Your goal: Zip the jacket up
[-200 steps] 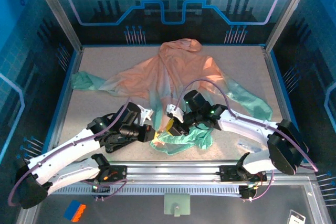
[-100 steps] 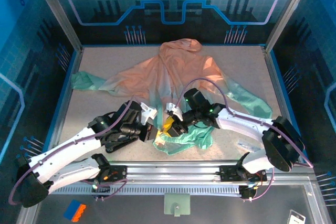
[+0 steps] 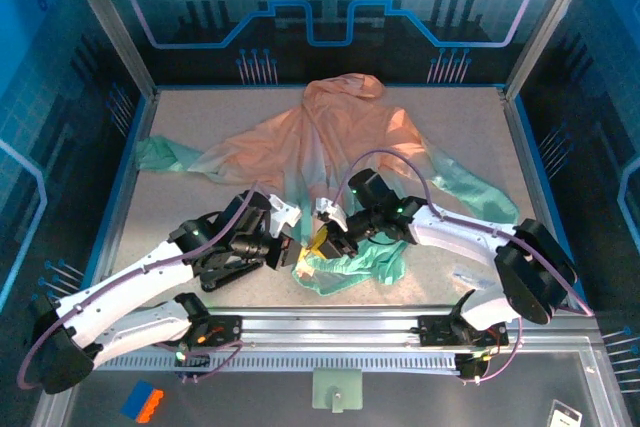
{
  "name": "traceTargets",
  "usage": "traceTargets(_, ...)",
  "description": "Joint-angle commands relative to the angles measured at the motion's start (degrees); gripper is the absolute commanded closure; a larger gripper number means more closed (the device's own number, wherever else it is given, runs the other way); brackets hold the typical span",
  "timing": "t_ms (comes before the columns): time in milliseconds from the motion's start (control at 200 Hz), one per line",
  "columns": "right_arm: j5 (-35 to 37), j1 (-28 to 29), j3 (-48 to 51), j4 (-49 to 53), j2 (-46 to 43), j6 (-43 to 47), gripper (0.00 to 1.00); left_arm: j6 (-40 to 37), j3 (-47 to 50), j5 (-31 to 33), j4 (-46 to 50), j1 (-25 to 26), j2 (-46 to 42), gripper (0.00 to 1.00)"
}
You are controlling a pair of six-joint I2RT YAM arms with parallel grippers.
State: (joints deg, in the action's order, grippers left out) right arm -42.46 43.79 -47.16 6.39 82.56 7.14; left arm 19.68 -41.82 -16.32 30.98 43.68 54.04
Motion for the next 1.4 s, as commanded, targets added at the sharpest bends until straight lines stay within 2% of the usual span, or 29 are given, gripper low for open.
traceTargets(0, -0.61, -0.33, -0.42, -0.53, -1.54, -0.24, 0.79, -1.49, -1.79, -0.99, -0.95, 0.36, 0.43, 1.00)
traceTargets(115, -0.66, -0.33, -0.52, -0.08, -1.35, -0.19, 0.78, -1.38, -1.86, -1.04, -1.03, 0.35, 0.53, 1.00)
traceTargets(240, -0.83, -0.32, -0.72, 0.07, -1.24, -0.15, 0.81, -1.36, -1.81, -1.00, -1.01, 0.35, 0.54, 1.00)
traceTargets(365, -0.40, -0.16, -0.90, 0.31, -1.25, -0.11, 1.00, -1.39, -1.89, -0.92, -0.84, 0.35, 0.71, 1.00)
traceTargets(710, 15.15, 1.16, -2.93, 8.19, -1.86, -3.29, 1.00, -0.34, -3.50, -0.97, 2.50, 0.37, 2.50, 1.00)
traceTargets(1101, 24.05, 3.49, -4.98, 12.43, -2.45, -4.15, 1.00, 0.31, -4.59, -1.29, 7.07, 0.35, 4.58, 1.00)
traceTargets(1391, 28.20, 3.23, -4.79, 11.97, -3.02, -3.75, 1.00, 1.42, -3.37, -1.88, 6.23, 0.40, 2.66, 1.00)
